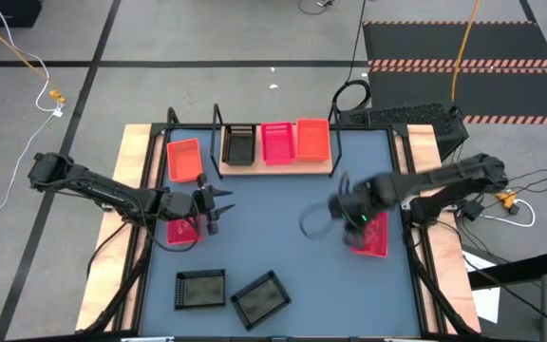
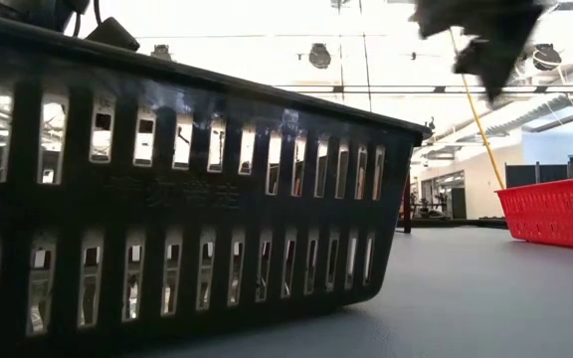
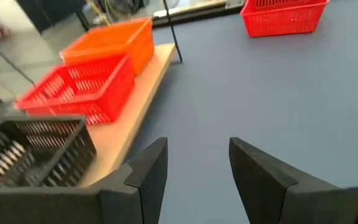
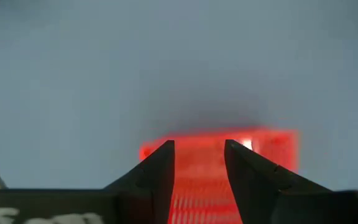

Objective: Stack baskets on shelf by color
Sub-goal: Stack the right red bin on the red bin on the shelf

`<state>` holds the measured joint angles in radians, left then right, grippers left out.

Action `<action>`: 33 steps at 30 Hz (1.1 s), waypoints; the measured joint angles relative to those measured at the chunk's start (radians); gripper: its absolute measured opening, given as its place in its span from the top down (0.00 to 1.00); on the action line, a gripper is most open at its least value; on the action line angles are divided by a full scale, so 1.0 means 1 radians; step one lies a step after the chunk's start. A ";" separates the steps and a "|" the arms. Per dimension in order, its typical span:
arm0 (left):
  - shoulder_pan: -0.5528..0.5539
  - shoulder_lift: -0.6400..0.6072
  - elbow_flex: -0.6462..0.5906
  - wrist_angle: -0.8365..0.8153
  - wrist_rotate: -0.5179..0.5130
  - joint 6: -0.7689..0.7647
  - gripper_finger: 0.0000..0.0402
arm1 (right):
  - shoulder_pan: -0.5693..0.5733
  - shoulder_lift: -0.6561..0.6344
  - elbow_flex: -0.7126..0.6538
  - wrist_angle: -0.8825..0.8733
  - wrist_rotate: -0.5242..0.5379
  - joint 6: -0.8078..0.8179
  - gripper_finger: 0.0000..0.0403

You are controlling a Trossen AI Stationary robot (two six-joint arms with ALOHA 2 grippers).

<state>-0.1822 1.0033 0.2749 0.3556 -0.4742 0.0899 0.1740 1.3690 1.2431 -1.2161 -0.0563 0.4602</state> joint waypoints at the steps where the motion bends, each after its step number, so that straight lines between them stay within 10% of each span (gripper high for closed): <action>1: 0.003 0.000 0.000 0.016 0.000 0.027 0.56 | 0.038 -0.019 -0.046 0.003 -0.008 0.008 0.68; 15: 0.137 0.000 0.000 0.279 0.132 0.296 0.56 | 0.304 -0.069 -0.353 0.270 -0.078 0.395 0.76; 26: 0.222 0.000 0.000 0.284 0.221 0.297 0.56 | 0.361 -0.069 -0.448 0.319 -0.018 0.407 0.77; 33: 0.228 0.000 0.000 0.286 0.223 0.297 0.56 | 0.361 -0.070 -0.465 0.335 -0.027 0.418 0.97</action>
<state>0.0456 1.0031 0.2749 0.6415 -0.2512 0.3871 0.5350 1.2991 0.7784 -0.8811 -0.0832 0.8780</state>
